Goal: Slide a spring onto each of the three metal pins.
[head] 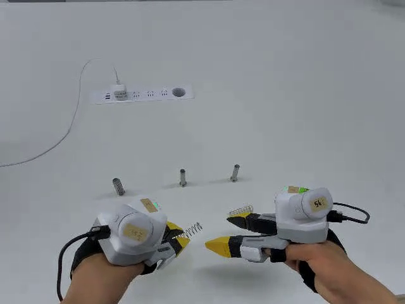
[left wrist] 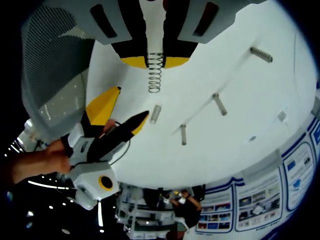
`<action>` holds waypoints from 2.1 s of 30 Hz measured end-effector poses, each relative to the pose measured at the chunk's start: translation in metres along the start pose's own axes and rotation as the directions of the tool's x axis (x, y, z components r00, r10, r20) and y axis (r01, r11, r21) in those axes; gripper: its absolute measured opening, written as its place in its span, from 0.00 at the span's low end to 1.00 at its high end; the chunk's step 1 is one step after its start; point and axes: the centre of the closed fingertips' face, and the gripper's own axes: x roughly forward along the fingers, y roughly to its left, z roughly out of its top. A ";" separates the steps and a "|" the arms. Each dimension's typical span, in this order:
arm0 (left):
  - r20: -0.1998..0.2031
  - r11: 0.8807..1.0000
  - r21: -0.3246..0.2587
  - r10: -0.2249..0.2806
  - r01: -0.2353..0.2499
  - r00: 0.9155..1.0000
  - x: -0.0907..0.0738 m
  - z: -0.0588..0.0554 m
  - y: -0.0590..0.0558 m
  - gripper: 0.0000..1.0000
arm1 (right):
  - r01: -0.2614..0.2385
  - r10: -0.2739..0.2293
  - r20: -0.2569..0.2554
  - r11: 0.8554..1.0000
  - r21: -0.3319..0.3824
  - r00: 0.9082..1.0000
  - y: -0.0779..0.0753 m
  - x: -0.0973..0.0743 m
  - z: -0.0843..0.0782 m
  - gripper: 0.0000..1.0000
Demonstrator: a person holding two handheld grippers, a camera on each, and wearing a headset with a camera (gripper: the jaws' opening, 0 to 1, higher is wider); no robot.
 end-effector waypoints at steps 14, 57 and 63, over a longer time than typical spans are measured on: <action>0.028 0.997 0.061 -0.057 0.056 0.998 0.002 0.016 -0.024 0.10 | -0.070 0.070 0.012 0.996 0.050 0.997 0.013 0.001 0.000 0.32; 0.063 0.991 0.099 -0.097 0.091 0.993 0.006 0.030 -0.026 0.10 | -0.143 0.138 -0.079 0.988 -0.055 0.987 0.031 -0.004 0.017 0.13; 0.087 0.991 0.104 -0.099 0.089 0.991 0.007 0.040 -0.023 0.10 | -0.140 0.123 -0.131 0.982 -0.129 0.984 0.028 -0.006 0.022 0.13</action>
